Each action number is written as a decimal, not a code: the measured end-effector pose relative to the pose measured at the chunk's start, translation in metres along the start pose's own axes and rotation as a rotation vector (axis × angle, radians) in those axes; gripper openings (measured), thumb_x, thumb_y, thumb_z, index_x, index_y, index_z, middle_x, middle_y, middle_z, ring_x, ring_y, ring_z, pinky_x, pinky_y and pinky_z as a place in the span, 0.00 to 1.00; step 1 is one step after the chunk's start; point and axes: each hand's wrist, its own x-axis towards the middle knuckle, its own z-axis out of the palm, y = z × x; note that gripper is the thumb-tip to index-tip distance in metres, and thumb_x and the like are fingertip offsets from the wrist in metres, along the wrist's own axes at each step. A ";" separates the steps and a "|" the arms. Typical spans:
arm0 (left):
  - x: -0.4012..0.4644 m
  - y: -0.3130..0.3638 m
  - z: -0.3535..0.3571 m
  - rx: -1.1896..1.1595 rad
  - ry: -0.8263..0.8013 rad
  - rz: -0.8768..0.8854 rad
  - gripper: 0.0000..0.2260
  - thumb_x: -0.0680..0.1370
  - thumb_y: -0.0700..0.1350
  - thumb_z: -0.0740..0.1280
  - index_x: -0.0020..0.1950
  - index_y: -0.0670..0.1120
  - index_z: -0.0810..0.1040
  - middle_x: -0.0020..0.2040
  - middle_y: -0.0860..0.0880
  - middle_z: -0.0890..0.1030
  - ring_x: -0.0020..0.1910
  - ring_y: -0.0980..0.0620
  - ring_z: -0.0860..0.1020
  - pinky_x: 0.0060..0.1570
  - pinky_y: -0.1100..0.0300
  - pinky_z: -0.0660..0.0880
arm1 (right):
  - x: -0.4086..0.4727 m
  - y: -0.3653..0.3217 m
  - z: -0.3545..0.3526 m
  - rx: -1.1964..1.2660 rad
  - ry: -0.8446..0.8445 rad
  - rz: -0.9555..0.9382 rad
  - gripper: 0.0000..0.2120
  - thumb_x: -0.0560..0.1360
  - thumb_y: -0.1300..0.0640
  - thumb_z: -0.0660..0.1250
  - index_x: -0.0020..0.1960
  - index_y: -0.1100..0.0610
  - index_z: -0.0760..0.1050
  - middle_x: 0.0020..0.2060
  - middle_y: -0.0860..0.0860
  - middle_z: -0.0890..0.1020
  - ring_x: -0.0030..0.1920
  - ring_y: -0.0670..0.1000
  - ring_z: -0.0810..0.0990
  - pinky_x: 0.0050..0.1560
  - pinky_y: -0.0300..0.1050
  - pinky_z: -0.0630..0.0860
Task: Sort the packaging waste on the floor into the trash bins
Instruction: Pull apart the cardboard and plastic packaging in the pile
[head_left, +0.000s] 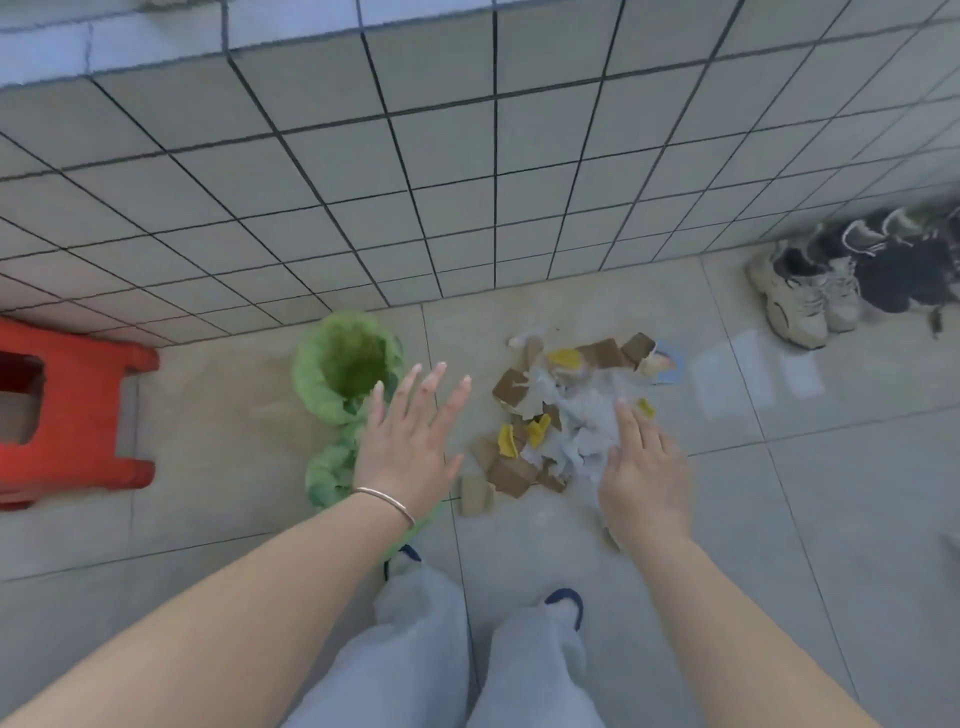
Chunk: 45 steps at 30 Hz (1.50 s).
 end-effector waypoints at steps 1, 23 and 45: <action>0.007 0.002 0.023 -0.004 -0.010 0.000 0.35 0.77 0.57 0.59 0.77 0.55 0.41 0.78 0.49 0.46 0.78 0.47 0.45 0.75 0.45 0.45 | 0.006 0.005 0.020 0.001 -0.021 0.005 0.27 0.81 0.58 0.49 0.78 0.52 0.46 0.76 0.49 0.57 0.75 0.52 0.57 0.73 0.46 0.57; 0.244 0.039 0.433 -0.250 -0.089 -0.085 0.29 0.76 0.45 0.62 0.75 0.47 0.55 0.71 0.46 0.63 0.67 0.44 0.67 0.60 0.50 0.71 | 0.236 0.096 0.389 0.045 -0.021 -0.022 0.19 0.79 0.57 0.55 0.69 0.55 0.61 0.64 0.52 0.71 0.61 0.55 0.73 0.45 0.45 0.69; 0.249 0.058 0.532 -0.803 -0.409 -0.406 0.18 0.75 0.55 0.66 0.59 0.46 0.78 0.56 0.45 0.81 0.56 0.43 0.78 0.54 0.56 0.73 | 0.232 0.087 0.517 0.861 -0.320 0.622 0.22 0.73 0.46 0.67 0.59 0.60 0.73 0.46 0.53 0.79 0.49 0.55 0.79 0.51 0.50 0.78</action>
